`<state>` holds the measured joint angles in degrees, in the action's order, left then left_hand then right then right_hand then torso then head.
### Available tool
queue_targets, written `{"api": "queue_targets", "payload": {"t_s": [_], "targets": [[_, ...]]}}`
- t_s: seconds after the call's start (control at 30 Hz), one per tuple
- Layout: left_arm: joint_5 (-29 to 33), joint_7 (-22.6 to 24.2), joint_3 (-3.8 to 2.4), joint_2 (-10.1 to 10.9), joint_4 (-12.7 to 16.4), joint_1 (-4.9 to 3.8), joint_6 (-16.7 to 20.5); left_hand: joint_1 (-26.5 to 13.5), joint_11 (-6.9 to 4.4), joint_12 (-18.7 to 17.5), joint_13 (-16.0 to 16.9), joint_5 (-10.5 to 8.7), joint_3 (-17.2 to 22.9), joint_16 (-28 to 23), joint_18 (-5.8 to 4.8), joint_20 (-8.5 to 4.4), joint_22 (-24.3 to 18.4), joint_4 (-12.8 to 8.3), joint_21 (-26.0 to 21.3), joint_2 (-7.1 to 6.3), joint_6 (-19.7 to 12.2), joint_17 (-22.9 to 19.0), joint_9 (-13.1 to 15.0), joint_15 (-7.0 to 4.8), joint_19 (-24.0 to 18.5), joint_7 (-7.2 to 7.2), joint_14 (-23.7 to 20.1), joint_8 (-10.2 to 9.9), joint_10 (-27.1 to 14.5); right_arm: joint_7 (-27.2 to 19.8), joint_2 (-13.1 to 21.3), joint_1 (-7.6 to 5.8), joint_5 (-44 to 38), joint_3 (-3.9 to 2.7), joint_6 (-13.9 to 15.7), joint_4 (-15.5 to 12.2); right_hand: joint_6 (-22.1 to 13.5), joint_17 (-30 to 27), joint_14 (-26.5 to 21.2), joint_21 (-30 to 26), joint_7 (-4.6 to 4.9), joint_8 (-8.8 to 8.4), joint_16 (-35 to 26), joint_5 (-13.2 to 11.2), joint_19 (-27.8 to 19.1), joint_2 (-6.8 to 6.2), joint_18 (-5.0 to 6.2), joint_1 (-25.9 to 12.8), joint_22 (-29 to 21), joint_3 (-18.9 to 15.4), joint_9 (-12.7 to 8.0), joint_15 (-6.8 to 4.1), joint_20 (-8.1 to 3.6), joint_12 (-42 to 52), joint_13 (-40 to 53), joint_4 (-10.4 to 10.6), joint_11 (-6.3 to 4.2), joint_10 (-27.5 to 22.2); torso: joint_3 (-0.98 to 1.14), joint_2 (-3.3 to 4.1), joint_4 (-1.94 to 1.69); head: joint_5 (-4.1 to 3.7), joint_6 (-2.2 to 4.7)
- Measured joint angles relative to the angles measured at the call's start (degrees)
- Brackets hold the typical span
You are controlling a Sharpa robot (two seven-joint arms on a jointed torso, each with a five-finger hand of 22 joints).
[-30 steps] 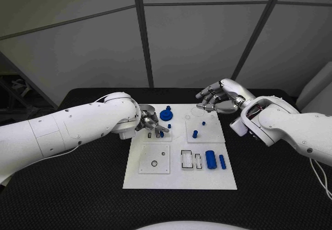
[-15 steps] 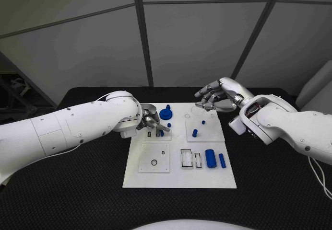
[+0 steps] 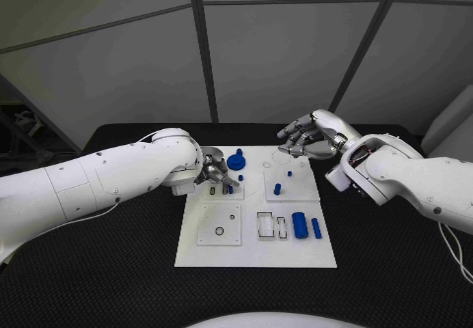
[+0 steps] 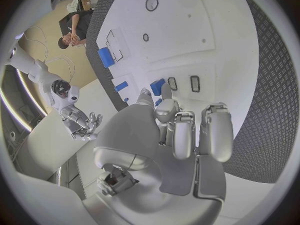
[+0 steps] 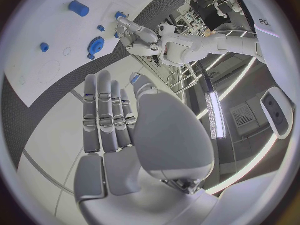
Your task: Assemble the parts on the task board
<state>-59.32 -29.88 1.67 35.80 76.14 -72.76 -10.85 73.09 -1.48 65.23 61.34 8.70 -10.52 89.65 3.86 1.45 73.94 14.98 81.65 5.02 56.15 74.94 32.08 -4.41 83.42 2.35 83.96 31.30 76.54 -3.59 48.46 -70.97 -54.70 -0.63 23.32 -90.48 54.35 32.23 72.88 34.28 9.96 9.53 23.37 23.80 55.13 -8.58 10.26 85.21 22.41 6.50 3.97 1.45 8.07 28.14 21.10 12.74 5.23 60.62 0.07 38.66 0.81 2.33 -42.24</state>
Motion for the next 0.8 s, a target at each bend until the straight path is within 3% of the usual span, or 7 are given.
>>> {"api": "queue_targets", "payload": {"t_s": [0.27, 0.47, 0.73, 0.8], "targets": [[0.0, 0.0, 0.0, -0.3, 0.0, -0.06, -0.8, 2.4, -0.36, 0.0, -0.4, 0.14, 2.6, 0.0, 0.0, 0.0, -0.2, -1.0, 0.0, 0.46, -0.5, 0.0, 0.5, -0.14, 0.0, -0.08, 0.1, 0.0, -0.4, 0.1, -0.1, 0.0, 0.0, 0.0, 0.0, 0.1, 0.0, 0.1, 0.2, -0.2, 0.0, 0.0, -0.5, 0.8, 0.3, 0.0, -0.01, 0.0, -0.1, 0.2, 0.0, 0.18, 0.11, 0.0, -0.3, 0.2, 0.2, 0.2, 0.01, -0.01, -0.03, -0.02, -0.18], [0.0, 0.0, -0.02, -0.3, 0.1, -0.09, -1.3, 3.5, -0.36, 0.0, -0.5, 0.14, 4.4, 0.0, 0.0, 0.0, -0.2, -1.1, 0.0, -0.09, -0.8, 0.0, 0.6, -0.34, 0.0, -0.2, 0.1, 0.0, -0.4, 0.1, -0.2, 0.0, 0.0, 0.0, 0.0, 0.0, 0.0, 0.1, 0.2, -0.2, 0.0, 0.0, -0.6, 0.9, 0.3, 0.0, -0.01, 0.0, -0.2, 0.2, 0.0, 0.18, 0.11, 0.0, -0.5, 0.2, 0.2, 0.2, 0.03, -0.01, -0.03, -0.03, -0.31], [1.0, 0.0, -0.12, 0.2, 0.6, -0.25, -1.3, 7.3, -0.58, -1.6, -1.7, 0.57, 12.0, 0.0, -0.01, -0.22, -0.3, -2.0, 0.0, -0.85, -1.6, 0.0, 0.6, -0.59, -0.2, -0.6, 0.2, -0.9, -1.6, 0.1, -0.3, 0.0, 0.0, 0.0, 0.0, 0.2, 0.0, 0.2, 0.2, -0.4, 0.0, 0.0, -0.9, 1.3, 0.3, 0.0, -0.01, 0.0, -0.2, 0.2, 0.0, 0.18, 0.11, 0.0, -0.6, 0.2, 0.2, 0.2, 0.02, -0.01, -0.07, 0.02, -0.4], [1.4, 0.0, -0.12, 0.5, 0.8, -0.26, -1.3, 8.5, -0.64, -2.4, -2.3, 0.83, 15.6, 0.0, -0.01, -0.21, -0.3, -0.5, -0.1, -2.01, -1.8, 0.0, 0.4, -0.59, -0.2, -0.41, 0.2, -1.4, -1.7, 0.1, -0.4, 0.0, 0.0, 0.0, 0.0, 0.3, 0.0, 0.2, 0.2, -0.4, 0.0, 0.0, -0.9, 1.5, 0.3, 0.0, -0.01, 0.0, -0.2, 0.2, 0.0, 0.18, 0.11, -0.2, -0.7, 0.2, 0.2, 0.2, 0.02, -0.01, -0.08, 0.07, -0.37]]}}
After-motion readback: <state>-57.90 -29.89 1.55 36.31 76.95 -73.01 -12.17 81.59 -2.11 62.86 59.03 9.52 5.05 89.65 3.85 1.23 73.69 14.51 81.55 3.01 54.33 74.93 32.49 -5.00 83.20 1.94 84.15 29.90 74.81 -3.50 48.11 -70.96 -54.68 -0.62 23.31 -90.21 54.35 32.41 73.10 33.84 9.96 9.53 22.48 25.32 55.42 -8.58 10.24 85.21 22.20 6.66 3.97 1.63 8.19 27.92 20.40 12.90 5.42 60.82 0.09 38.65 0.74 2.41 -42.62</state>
